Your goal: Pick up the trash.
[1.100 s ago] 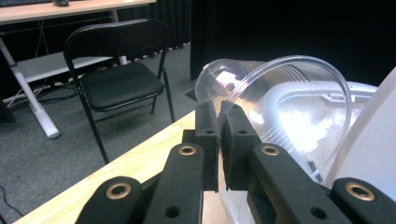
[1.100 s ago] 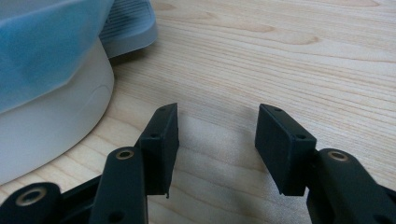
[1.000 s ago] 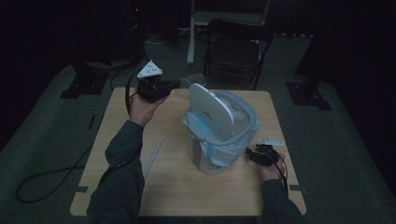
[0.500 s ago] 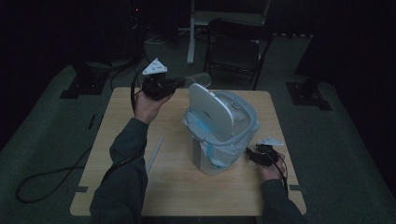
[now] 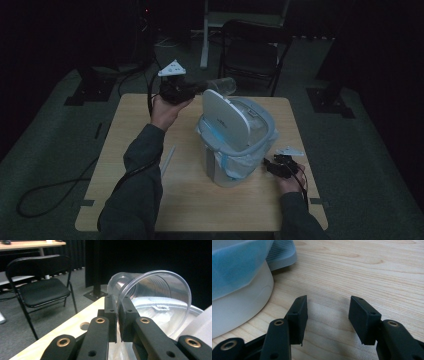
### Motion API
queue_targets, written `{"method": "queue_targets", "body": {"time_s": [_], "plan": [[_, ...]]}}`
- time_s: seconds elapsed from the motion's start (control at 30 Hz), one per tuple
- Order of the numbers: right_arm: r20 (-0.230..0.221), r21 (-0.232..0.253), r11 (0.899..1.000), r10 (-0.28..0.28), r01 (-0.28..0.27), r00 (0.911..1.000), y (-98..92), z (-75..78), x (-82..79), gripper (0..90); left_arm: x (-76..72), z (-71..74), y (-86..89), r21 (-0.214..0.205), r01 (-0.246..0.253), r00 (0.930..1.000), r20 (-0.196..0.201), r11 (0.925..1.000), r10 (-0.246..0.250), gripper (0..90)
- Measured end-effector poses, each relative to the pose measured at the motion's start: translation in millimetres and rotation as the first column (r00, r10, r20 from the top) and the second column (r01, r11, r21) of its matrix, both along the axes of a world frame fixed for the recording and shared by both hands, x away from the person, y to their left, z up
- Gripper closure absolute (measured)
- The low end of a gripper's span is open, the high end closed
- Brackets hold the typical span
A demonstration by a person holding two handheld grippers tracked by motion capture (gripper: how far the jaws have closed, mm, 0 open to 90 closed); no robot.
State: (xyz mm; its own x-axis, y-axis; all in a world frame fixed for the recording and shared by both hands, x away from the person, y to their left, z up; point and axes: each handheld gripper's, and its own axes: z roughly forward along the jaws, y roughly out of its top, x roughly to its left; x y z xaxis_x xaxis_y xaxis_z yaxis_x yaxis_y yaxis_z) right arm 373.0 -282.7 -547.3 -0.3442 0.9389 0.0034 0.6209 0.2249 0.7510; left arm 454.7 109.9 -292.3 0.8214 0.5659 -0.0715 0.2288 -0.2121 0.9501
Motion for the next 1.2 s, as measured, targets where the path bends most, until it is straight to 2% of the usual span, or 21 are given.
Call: {"method": "queue_targets", "body": {"time_s": [0.57,1.2], "plan": [[0.001,-0.002,1.0,0.001,-0.001,1.0,0.2,0.1,-0.1,48.4,5.5,4.1,-11.7,-0.005,0.04,0.999,-0.019,0.9992,-0.04,86.6],[0.002,-0.003,1.0,0.004,-0.004,1.0,0.3,0.0,0.0,48.4,4.5,13.2,-11.7,-0.049,0.077,0.9967,-0.021,0.9958,-0.078,86.6]]}}
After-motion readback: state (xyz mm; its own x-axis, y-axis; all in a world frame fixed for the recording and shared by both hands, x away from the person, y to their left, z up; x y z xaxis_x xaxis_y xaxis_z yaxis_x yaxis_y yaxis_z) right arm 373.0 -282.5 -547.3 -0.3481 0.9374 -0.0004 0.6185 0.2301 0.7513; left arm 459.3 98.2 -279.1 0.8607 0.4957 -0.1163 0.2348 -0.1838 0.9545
